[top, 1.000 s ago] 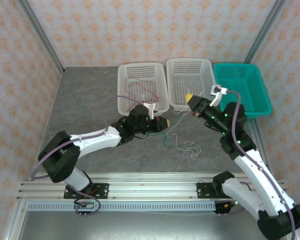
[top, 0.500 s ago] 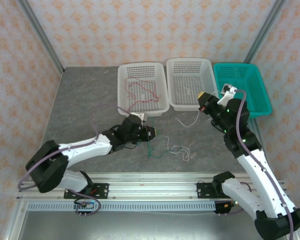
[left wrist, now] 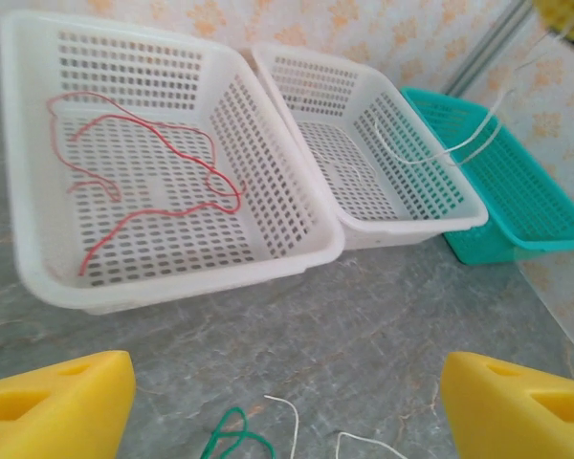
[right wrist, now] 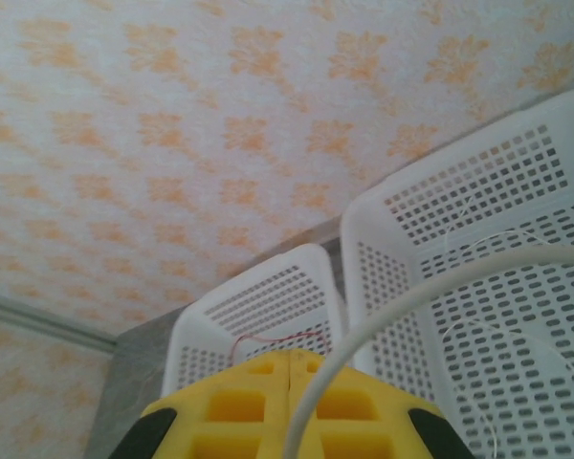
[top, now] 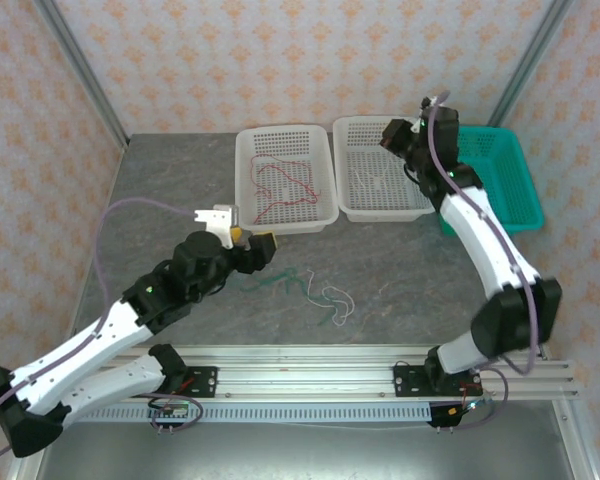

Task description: Untangle the cables

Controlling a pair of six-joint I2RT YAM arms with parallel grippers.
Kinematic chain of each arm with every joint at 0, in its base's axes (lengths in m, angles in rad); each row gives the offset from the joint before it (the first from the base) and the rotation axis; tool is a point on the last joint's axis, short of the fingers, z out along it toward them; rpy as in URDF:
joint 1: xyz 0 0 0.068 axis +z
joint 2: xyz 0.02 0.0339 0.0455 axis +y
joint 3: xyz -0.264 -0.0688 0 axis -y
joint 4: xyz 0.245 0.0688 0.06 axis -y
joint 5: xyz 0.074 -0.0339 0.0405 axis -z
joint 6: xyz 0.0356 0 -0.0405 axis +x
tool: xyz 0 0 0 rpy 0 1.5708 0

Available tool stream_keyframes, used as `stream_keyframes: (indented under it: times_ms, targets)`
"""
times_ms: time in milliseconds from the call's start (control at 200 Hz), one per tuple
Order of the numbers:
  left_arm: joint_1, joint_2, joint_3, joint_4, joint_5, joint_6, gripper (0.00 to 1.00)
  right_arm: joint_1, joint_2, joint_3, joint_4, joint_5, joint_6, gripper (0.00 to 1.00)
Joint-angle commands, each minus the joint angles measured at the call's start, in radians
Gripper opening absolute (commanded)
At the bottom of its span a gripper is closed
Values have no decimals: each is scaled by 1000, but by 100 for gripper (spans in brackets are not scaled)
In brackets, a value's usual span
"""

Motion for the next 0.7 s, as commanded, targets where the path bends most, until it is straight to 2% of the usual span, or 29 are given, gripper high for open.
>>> stream_keyframes:
  times_ms: [0,20,60,105,160,210,280,385,560,696]
  targets:
    - [2,-60,-37,-59,-53,18,84,-37,188,141,-86,-108,8,2]
    - [2,-67,-43,-55,-45,17,84,-39,227,179,-114,-129,3,8]
    - [2,-76,-48,-46,-28,18,84,-40,302,255,-178,-167,-18,28]
    - [2,-81,-50,-35,-9,25,85,-42,373,356,-289,-146,-26,46]
    - [2,-83,-48,-25,17,40,84,-42,429,469,-423,-90,-30,62]
    - [2,-82,-42,-20,38,53,85,-43,446,539,-509,-38,-32,69]
    - [3,-77,-37,1,64,70,87,-42,413,548,-548,-7,-36,74]
    - [3,-50,-37,55,99,89,90,-42,285,436,-520,-30,-26,77]
    - [2,42,-20,125,127,119,91,-35,-79,-9,-364,-72,44,74]
    - [2,134,4,155,164,138,91,28,-366,-272,-420,-35,52,68]
